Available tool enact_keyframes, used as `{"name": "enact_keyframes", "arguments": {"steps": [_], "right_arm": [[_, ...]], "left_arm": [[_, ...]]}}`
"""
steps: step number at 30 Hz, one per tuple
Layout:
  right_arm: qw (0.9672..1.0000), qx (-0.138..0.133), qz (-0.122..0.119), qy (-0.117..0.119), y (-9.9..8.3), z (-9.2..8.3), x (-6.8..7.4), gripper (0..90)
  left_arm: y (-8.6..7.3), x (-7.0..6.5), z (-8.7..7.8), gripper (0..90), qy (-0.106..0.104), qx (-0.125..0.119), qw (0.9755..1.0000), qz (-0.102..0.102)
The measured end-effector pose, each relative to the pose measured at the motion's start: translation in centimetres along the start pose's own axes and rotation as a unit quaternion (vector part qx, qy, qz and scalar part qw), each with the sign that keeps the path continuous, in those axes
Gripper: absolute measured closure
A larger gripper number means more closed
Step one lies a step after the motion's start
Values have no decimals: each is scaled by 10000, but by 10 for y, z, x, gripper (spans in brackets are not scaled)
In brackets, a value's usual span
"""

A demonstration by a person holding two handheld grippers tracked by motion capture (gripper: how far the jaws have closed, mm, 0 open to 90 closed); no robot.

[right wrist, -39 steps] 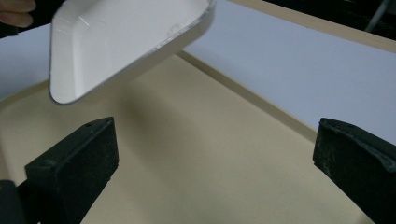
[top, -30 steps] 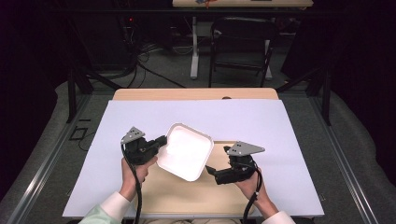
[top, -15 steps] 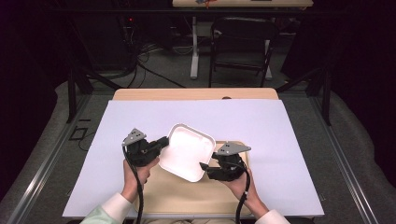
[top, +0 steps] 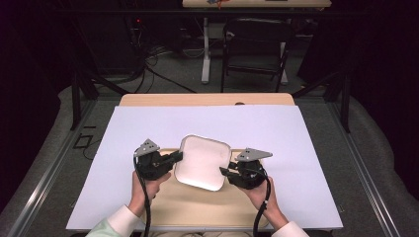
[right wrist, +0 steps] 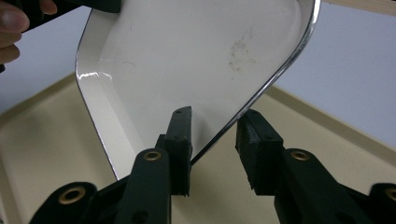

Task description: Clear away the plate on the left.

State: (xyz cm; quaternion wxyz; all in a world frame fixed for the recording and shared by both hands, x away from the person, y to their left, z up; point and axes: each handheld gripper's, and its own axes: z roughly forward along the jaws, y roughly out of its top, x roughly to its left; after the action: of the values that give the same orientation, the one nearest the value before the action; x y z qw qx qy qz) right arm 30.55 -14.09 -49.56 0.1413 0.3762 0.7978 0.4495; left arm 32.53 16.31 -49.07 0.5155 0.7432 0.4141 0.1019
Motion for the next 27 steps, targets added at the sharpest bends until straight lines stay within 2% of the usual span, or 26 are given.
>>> {"name": "enact_keyframes", "arguments": {"steps": [8,10,11,16,24,27], "right_arm": [[10000,35,-12,68,-1,-5,0,685],[9999,84,9,91,-1,-5,-1,687],[9998,156,14,150,-1,-4,-2,686],[9995,245,26,212,-1,-3,-3,690],[9989,398,88,248,-2,0,-4,707],[9986,452,107,271,-2,1,-4,710]], "left_arm": [[-3,0,-1,851,-125,173,9997,-141],[-4,0,-1,851,-130,230,9995,-163],[-5,0,0,850,-163,273,9992,-236],[-7,0,-1,849,-146,339,9989,-276],[-14,2,-2,845,-235,513,9975,-417],[-14,1,-2,845,-177,577,9975,-374]]}}
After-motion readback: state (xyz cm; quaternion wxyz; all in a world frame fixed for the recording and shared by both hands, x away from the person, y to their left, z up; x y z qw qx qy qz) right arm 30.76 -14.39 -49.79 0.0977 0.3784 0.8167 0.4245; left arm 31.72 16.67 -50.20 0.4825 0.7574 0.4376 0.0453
